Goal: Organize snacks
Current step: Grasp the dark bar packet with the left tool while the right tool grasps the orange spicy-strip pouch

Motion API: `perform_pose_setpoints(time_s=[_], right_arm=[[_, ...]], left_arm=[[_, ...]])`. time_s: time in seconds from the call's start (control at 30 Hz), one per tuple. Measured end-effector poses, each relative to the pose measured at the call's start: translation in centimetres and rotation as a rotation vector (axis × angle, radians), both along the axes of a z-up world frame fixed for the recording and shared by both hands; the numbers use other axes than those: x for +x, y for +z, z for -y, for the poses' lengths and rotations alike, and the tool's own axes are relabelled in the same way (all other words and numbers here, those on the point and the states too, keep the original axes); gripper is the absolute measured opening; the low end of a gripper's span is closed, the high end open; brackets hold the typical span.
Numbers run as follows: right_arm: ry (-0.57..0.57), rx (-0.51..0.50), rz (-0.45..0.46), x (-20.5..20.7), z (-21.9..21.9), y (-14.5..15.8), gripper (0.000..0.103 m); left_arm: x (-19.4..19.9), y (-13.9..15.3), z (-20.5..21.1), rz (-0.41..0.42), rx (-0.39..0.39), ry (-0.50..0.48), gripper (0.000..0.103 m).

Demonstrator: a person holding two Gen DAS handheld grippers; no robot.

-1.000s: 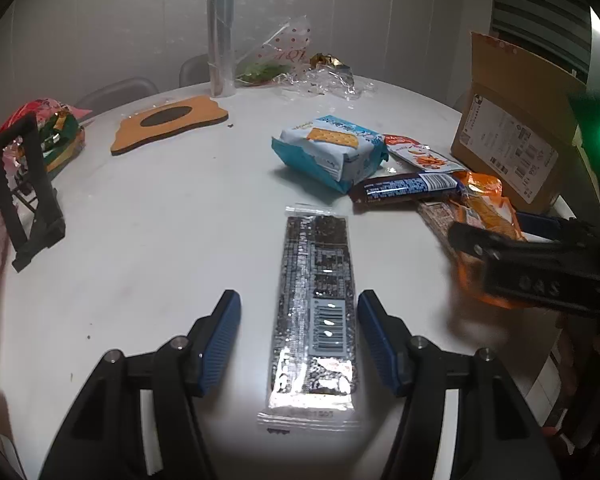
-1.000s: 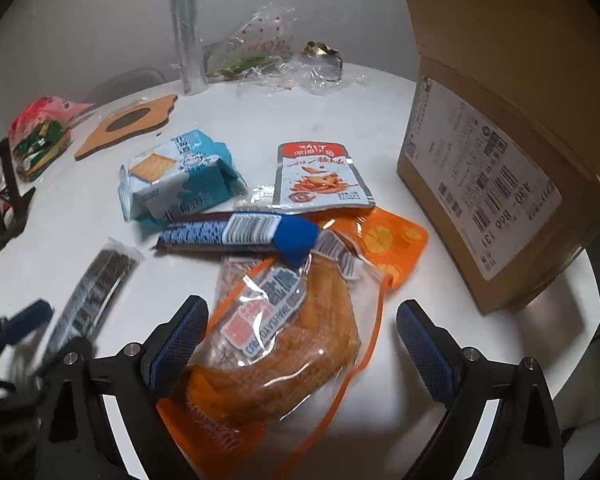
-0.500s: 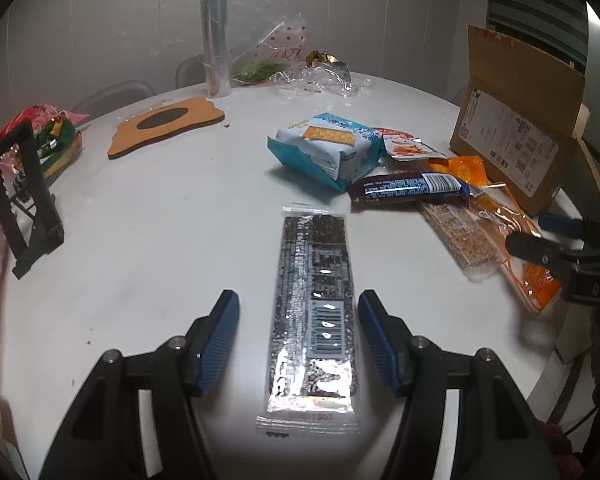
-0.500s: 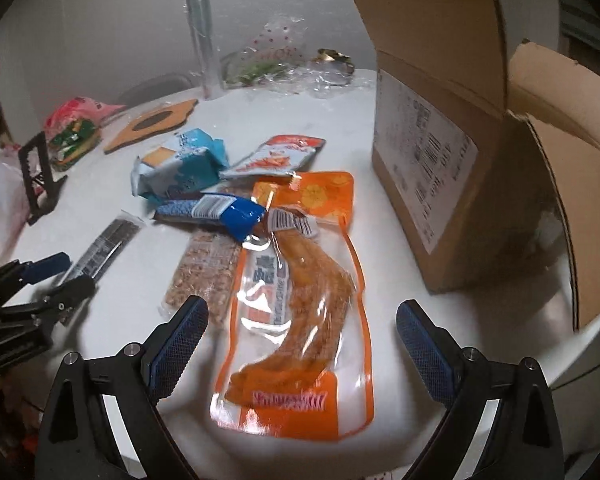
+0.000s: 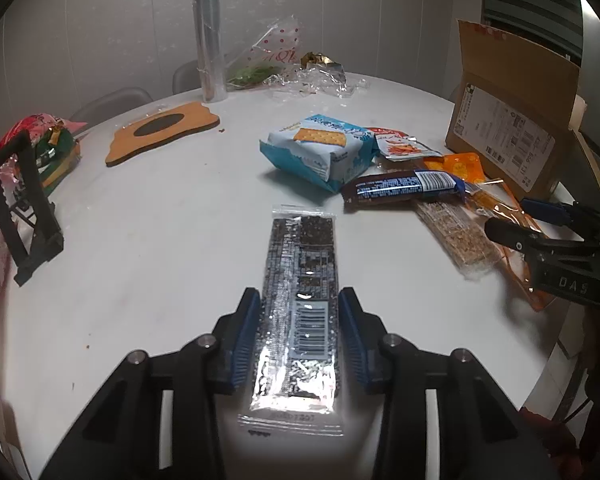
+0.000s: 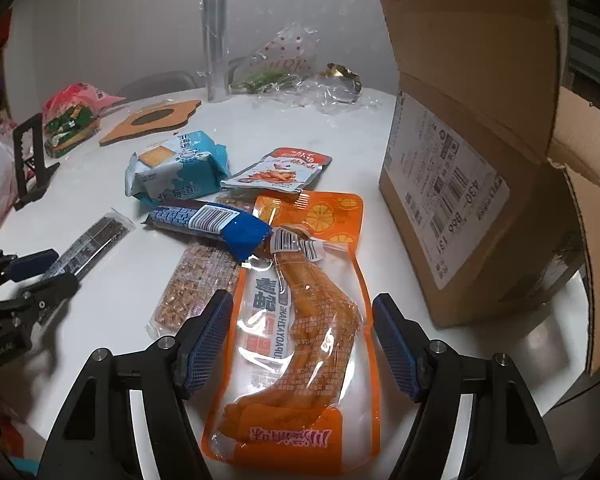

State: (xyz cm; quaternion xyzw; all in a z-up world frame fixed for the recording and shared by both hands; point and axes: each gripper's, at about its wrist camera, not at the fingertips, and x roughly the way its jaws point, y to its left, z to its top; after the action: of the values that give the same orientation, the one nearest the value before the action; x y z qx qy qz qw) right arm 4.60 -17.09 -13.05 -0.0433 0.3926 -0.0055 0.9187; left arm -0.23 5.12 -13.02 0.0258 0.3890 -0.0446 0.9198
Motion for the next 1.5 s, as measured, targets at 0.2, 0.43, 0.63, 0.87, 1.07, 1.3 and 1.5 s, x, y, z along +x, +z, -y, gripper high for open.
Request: perform_pose_setpoints(time_s=[0.2, 0.43, 0.63, 0.87, 1.07, 1.3, 1.5], right_arm=[[-0.025, -0.028, 0.033, -1.6, 0.3, 0.6, 0.066], [-0.026, -0.002, 0.025, -3.2, 1.0, 0.9, 0.064], [-0.020, 0.041, 0.035, -4.4, 1.8, 0.9, 0.063], [-0.001, 0.074, 0.053, -5.2, 2.1, 1.2, 0.061], [0.020, 0.103, 0.075, -5.4, 2.1, 2.0, 0.061], [0.035, 0.085, 0.054, -4.5, 1.8, 1.1, 0.062], [0.051, 0.058, 0.046, -4.2, 1.3, 0.3, 0.069]], left_arm=[[-0.5, 0.0, 0.0, 0.001, -0.011, 0.002, 0.037], [-1.1, 0.3, -0.1, -0.002, -0.028, 0.005, 0.037], [-1.7, 0.7, 0.2, 0.008, -0.036, 0.005, 0.037], [-2.2, 2.3, 0.3, 0.052, -0.050, -0.006, 0.037], [-2.5, 3.6, 0.0, 0.084, -0.058, -0.002, 0.037], [-2.4, 3.4, 0.0, 0.075, -0.054, -0.007, 0.037], [-2.0, 2.9, -0.1, 0.061, -0.059, -0.007, 0.037]])
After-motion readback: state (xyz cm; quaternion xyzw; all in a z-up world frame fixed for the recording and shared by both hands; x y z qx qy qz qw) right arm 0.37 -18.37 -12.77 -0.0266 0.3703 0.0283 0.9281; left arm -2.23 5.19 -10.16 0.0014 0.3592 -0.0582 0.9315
